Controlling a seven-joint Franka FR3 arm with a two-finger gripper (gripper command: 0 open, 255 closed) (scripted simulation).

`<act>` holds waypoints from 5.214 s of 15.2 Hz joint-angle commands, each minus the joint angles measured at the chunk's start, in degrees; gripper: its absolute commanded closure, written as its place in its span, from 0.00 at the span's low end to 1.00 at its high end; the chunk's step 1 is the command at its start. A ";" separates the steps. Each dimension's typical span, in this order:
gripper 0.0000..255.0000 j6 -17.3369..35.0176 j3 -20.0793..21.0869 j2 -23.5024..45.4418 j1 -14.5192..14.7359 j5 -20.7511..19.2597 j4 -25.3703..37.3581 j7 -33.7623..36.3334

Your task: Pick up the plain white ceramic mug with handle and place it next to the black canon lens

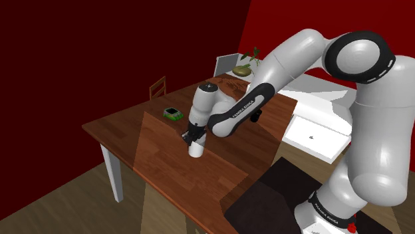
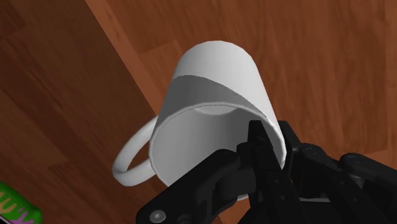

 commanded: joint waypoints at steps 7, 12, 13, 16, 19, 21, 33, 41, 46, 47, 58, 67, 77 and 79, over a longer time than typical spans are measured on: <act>1.00 -4.60 2.27 -5.21 -1.59 3.40 -0.46 -3.04; 1.00 -7.62 3.35 -8.21 -2.31 5.53 -0.28 -4.89; 1.00 -8.23 3.54 -8.79 -2.43 5.95 -0.21 -5.25; 1.00 -10.11 4.05 -10.47 -2.75 7.16 0.10 -6.30; 1.00 -12.03 4.47 -12.07 -3.00 8.32 0.53 -7.30; 1.00 -13.33 4.71 -13.10 -3.14 9.06 0.88 -7.93; 1.00 -17.36 3.90 -19.06 -5.98 13.26 -0.08 -15.00; 1.00 -14.76 -0.90 -22.72 -12.14 17.07 -4.96 -28.28; 1.00 -13.93 -4.24 -23.32 -15.80 19.22 -5.83 -36.77; 1.00 -13.84 -4.93 -23.29 -16.52 19.64 -5.80 -38.48; 1.00 -14.43 -11.85 -19.56 -24.52 24.72 -1.06 -57.01; 1.00 -17.51 -15.75 -12.32 -31.64 29.54 8.84 -71.01; 1.00 -17.26 -16.76 -4.86 -36.20 32.82 15.54 -78.44; 1.00 -15.99 -16.63 -4.03 -36.28 33.12 15.08 -78.69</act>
